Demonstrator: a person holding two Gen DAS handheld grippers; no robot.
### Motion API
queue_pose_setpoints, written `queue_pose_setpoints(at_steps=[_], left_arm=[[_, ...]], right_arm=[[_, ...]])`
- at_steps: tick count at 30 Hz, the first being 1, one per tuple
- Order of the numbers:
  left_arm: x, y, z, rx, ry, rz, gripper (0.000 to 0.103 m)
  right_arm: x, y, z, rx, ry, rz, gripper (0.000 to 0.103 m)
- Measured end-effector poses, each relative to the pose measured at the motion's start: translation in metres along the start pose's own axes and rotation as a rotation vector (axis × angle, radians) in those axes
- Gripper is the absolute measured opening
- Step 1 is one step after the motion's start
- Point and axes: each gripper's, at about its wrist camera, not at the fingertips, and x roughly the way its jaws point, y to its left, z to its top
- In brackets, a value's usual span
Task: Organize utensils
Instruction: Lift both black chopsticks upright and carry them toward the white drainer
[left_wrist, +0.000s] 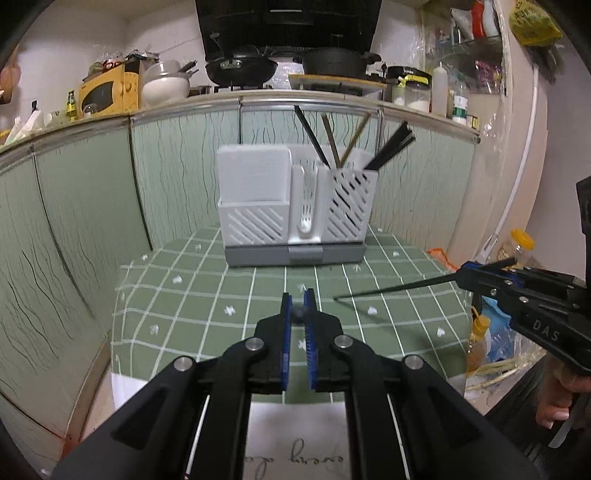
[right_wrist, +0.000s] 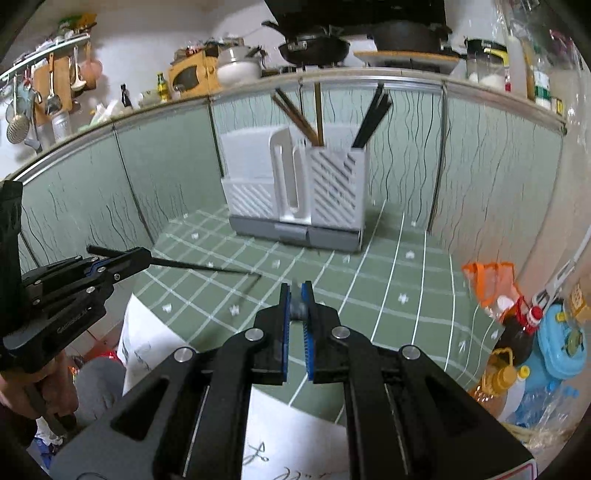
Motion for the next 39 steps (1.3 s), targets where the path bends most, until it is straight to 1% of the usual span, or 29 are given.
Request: queue_pose_setpoints(at_steps=[3, 13, 25, 31, 39], left_arm=[[-0.004, 0.004, 0.012, 0.004, -0.017, 0.003, 0.008], [-0.011, 0.008, 0.039, 0.022, -0.036, -0.022, 0.008], [-0.015, 0.001, 0.070, 0.051, -0.079, -0.051, 0.008], [-0.016, 0.000, 0.095, 0.041, -0.101, -0.079, 0.008], [-0.020, -0.008, 0.142, 0.061, -0.149, -0.109, 0.008]], right_arm=[[-0.005, 0.000, 0.013, -0.007, -0.027, -0.002, 0.006], [-0.014, -0.004, 0.043, -0.018, -0.064, 0.000, 0.006], [-0.032, -0.021, 0.076, -0.010, -0.099, -0.001, 0.006], [-0.038, -0.028, 0.095, -0.005, -0.113, 0.007, 0.006], [-0.046, -0.040, 0.129, 0.001, -0.143, 0.006, 0.006]])
